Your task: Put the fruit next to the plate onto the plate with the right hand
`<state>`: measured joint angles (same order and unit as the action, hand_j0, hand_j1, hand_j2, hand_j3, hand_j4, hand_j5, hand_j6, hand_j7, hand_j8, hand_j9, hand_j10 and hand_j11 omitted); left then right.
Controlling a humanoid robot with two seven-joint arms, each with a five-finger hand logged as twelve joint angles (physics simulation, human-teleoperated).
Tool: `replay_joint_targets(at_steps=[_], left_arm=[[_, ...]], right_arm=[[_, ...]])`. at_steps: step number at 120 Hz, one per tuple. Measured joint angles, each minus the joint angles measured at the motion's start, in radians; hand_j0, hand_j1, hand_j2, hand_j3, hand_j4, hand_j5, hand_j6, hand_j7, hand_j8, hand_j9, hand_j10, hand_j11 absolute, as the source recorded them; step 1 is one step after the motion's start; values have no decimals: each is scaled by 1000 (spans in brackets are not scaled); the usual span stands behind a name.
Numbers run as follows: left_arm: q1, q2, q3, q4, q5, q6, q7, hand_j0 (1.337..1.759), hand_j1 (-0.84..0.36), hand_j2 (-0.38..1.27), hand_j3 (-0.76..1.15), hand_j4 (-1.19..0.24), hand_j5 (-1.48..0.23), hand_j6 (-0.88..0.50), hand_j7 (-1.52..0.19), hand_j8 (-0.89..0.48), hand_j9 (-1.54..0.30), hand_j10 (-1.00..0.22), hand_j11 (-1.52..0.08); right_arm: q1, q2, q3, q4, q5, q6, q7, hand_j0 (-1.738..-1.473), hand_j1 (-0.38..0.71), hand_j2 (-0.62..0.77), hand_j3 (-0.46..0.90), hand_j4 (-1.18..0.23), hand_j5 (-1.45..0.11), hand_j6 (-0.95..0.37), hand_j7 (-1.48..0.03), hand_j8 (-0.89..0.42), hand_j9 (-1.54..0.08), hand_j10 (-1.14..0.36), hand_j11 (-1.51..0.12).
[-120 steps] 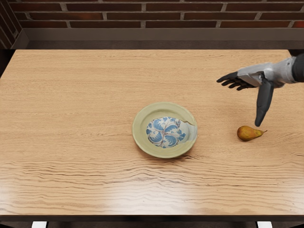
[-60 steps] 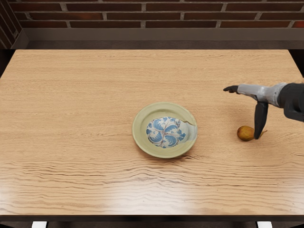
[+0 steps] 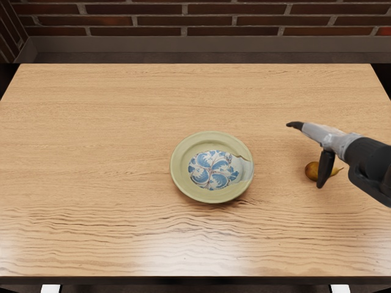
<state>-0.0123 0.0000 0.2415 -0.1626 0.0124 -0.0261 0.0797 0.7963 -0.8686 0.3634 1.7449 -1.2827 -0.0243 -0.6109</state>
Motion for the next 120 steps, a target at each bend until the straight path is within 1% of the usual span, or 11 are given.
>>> replay_joint_targets(at_steps=[20, 52, 88, 120], left_arm=[[0, 0, 0, 0, 0, 0, 0, 1658, 349, 0, 0, 0, 0, 0, 0, 0, 0, 0, 0], [0, 0, 0, 0, 0, 0, 0, 1658, 349, 0, 0, 0, 0, 0, 0, 0, 0, 0, 0], [0, 0, 0, 0, 0, 0, 0, 1658, 349, 0, 0, 0, 0, 0, 0, 0, 0, 0, 0], [0, 0, 0, 0, 0, 0, 0, 1658, 349, 0, 0, 0, 0, 0, 0, 0, 0, 0, 0]], right_arm=[[-47, 3, -4, 0, -34, -54, 0, -1658, -280, -9, 0, -66, -78, -69, -77, -67, -78, -65, -78], [-75, -5, -19, 0, -81, -91, 0, -1658, -169, -27, 0, -159, -199, -162, -198, -160, -199, -158, -199], [-131, -2, -21, 0, -150, -176, 0, -1658, -105, -37, 0, -213, -269, -216, -268, -214, -269, -212, -269], [-138, -6, -43, 0, -182, -185, 0, -1658, -57, -44, 0, -253, -321, -256, -320, -254, -321, -252, -321]])
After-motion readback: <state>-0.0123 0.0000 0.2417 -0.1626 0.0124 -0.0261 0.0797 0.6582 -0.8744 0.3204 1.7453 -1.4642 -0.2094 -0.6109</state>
